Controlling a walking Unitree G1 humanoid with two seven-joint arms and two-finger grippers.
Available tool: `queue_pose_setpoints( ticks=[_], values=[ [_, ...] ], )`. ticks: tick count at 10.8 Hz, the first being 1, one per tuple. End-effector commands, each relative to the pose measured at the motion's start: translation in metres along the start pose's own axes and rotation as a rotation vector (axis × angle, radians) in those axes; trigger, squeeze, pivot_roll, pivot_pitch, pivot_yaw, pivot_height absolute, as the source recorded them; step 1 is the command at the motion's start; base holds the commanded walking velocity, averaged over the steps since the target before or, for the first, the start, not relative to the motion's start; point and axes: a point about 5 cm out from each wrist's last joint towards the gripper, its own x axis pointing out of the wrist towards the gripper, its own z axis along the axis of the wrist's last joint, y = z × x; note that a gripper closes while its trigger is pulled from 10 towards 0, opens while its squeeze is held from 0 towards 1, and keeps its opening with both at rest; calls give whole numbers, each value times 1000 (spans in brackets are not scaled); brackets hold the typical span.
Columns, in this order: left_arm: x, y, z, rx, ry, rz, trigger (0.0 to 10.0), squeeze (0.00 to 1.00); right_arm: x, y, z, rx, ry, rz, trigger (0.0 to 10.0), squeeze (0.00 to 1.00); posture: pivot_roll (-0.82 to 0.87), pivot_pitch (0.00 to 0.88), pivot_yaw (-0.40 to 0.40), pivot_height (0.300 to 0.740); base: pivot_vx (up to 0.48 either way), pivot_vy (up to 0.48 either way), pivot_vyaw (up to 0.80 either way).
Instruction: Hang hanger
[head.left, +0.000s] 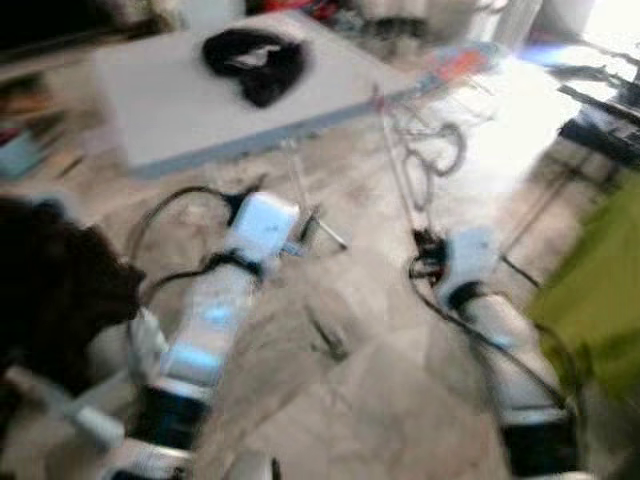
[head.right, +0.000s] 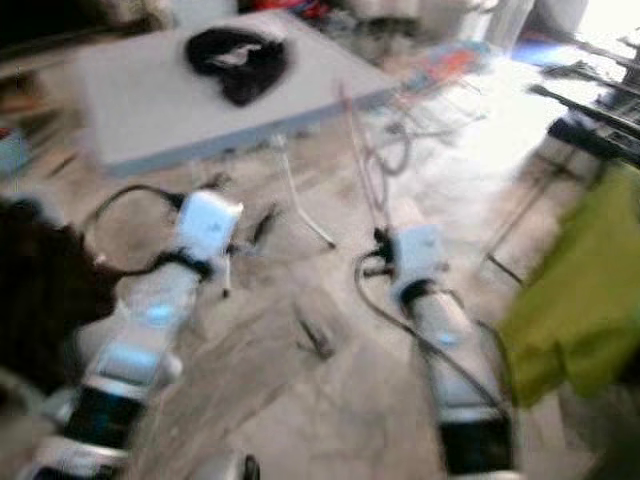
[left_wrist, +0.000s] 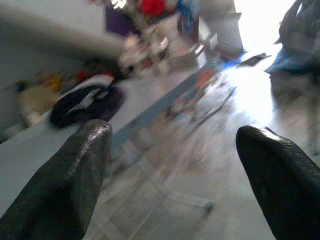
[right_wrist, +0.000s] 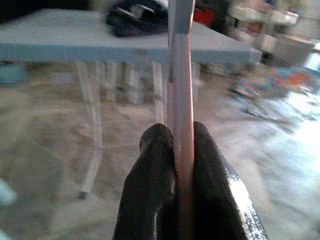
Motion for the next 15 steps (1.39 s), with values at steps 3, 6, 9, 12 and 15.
queue_pose_setpoints(
  ticks=[3, 6, 9, 12, 15],
  values=[
    [5, 2, 3, -16, -18, 27, 10000, 0, 1, 0, 2, -15, -2, 15, 10000, 0, -88, 0, 3, 740, 0, 0, 800],
    [-12, -2, -6, -46, 7, 37, 10000, 0, -4, 9, -8, -3, 24, 35, 10000, 0, -47, 0, -16, 740, 0, 0, 800],
    [-21, 4, -15, -44, 53, 76, 10000, 0, -8, 22, -23, 25, 74, 57, 10000, 0, 0, 0, -41, 740, 0, 160, 192],
    [-32, -3, -10, -61, 73, 37, 10000, 0, -6, 21, -19, 32, 63, 12, 10000, 0, -23, 0, 3, 740, 0, 480, 0],
    [-28, -5, -6, -72, 84, 42, 10000, 0, -14, 20, -21, 22, 72, -9, 10000, 0, -41, 0, 8, 740, 0, 480, 0]
  ],
)
